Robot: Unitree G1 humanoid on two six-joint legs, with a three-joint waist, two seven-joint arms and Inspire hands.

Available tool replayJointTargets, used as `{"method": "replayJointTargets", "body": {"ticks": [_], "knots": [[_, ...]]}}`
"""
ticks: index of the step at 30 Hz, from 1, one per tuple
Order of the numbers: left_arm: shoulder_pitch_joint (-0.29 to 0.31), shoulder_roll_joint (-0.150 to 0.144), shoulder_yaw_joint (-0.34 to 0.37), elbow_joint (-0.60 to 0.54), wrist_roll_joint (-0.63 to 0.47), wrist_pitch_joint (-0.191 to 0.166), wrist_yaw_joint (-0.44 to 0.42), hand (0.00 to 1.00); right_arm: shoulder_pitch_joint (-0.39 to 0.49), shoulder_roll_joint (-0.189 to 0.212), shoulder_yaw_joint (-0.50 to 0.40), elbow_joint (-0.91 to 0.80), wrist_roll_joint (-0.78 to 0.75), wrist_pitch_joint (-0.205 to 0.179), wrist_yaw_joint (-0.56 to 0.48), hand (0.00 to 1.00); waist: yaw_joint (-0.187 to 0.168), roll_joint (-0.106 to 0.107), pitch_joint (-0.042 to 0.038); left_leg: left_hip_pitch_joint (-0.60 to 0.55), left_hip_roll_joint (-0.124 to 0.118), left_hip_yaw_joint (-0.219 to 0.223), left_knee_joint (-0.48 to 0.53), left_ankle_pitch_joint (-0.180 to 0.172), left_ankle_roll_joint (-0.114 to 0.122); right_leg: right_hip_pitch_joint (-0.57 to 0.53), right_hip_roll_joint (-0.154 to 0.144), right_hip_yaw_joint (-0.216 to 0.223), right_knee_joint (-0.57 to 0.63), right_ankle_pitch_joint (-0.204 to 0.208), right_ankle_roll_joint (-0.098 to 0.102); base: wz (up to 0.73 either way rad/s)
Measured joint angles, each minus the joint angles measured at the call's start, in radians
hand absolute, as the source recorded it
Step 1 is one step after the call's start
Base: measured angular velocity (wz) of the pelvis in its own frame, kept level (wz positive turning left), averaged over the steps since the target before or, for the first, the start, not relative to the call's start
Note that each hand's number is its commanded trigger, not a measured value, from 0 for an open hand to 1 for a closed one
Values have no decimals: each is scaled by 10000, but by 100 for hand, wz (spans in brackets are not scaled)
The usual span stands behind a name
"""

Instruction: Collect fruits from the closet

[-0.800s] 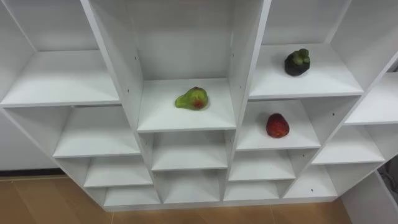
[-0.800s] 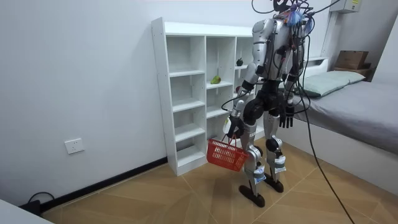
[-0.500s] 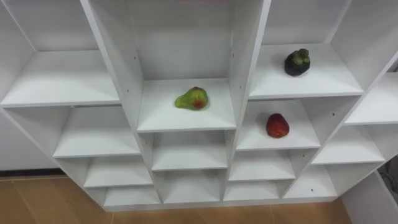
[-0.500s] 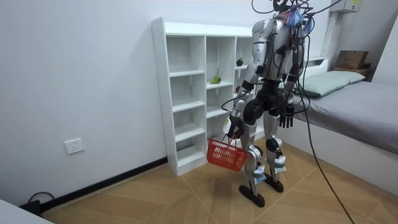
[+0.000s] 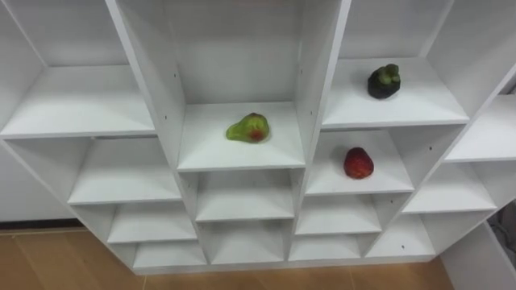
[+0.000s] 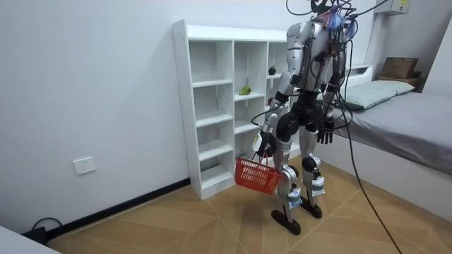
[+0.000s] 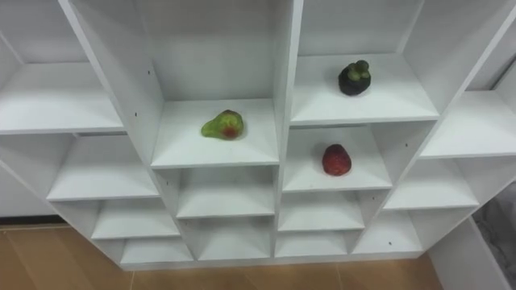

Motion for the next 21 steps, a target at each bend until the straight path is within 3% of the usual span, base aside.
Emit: {"method": "replayJointTargets", "body": {"ticks": [14, 21], "knots": [[44, -2, 2, -66, -4, -150, 379, 100, 14, -11, -250, 288, 883, -215, -973, 0, 20, -28, -16, -98, -8, 39, 16, 1, 0, -119, -5, 36, 6, 1, -1, 0], [36, -2, 2, -205, -11, -297, 595, 100, 282, -23, -762, -1509, 1622, -537, -1950, 0, -10, 1, -4, -98, 24, 184, 31, 1, 0, -206, 13, 149, 21, 15, -6, -6]]}}
